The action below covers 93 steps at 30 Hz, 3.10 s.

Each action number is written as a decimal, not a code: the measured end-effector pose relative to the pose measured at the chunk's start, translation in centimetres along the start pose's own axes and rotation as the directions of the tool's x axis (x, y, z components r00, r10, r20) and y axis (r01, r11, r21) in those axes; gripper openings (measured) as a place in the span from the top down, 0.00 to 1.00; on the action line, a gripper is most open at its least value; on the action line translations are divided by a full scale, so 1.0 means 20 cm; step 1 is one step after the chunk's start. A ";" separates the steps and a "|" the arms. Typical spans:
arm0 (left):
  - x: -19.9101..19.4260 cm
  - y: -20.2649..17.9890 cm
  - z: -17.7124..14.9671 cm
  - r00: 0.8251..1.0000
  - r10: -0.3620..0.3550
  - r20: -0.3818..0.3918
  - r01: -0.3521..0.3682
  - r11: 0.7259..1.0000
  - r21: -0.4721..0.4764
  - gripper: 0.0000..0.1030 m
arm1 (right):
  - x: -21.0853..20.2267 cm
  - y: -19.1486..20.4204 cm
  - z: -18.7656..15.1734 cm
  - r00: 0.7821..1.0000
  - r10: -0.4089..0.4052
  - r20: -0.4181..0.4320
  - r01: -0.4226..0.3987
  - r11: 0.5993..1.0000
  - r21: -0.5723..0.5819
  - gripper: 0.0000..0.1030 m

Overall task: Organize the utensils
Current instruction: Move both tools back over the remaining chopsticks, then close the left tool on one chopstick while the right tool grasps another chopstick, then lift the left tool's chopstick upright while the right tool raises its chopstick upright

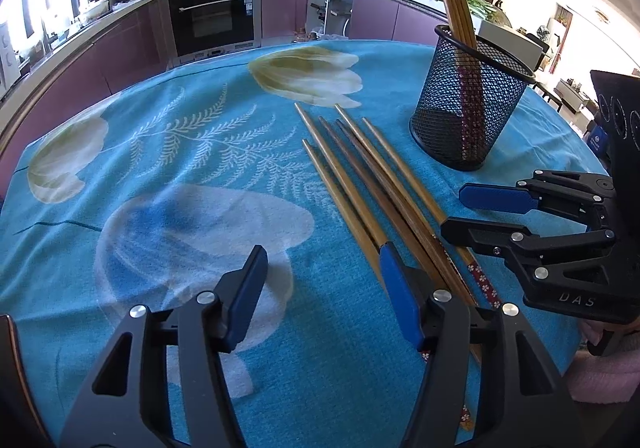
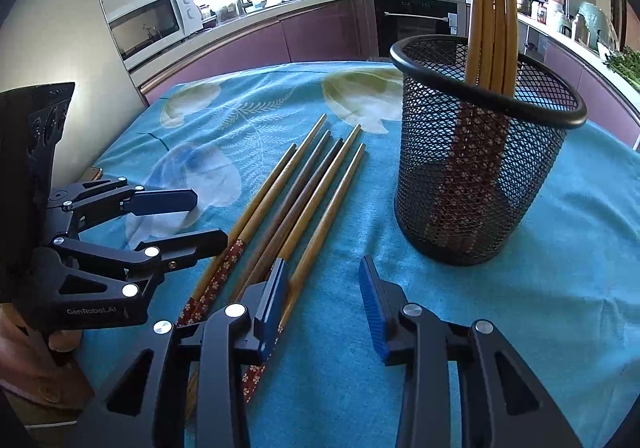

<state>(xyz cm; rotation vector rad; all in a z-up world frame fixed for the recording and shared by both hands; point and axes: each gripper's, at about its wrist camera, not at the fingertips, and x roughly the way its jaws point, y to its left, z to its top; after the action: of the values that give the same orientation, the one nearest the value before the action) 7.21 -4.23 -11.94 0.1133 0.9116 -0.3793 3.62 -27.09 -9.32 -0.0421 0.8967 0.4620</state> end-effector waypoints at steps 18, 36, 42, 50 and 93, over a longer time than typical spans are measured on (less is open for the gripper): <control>0.01 0.02 0.02 1.000 -0.011 -0.014 0.011 1.000 -0.019 0.69 | 0.02 0.00 0.02 1.000 -0.023 0.001 0.023 1.000 -0.008 0.71; 0.06 -0.01 0.07 0.999 -0.049 -0.017 0.049 0.999 -0.013 0.61 | 0.03 -0.01 0.03 1.000 -0.021 0.005 0.021 1.000 -0.001 0.70; 0.06 0.02 0.07 0.998 -0.049 -0.030 0.049 0.999 -0.025 0.70 | 0.04 -0.01 0.04 1.000 -0.024 0.004 0.024 1.000 -0.001 0.70; 0.08 0.01 0.09 0.999 -0.036 -0.027 0.036 0.999 -0.017 0.77 | 0.05 -0.04 0.06 1.000 -0.030 0.004 0.030 0.999 0.034 0.82; 0.06 0.00 0.04 0.986 -0.161 -0.032 0.160 0.987 -0.023 0.92 | 0.04 -0.03 0.04 0.995 0.103 -0.014 -0.103 0.993 0.050 0.91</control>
<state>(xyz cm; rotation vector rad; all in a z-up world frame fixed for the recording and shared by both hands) 8.39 -4.78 -12.42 0.0275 0.9610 -0.5192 4.93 -27.19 -9.51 0.0454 0.9292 0.5362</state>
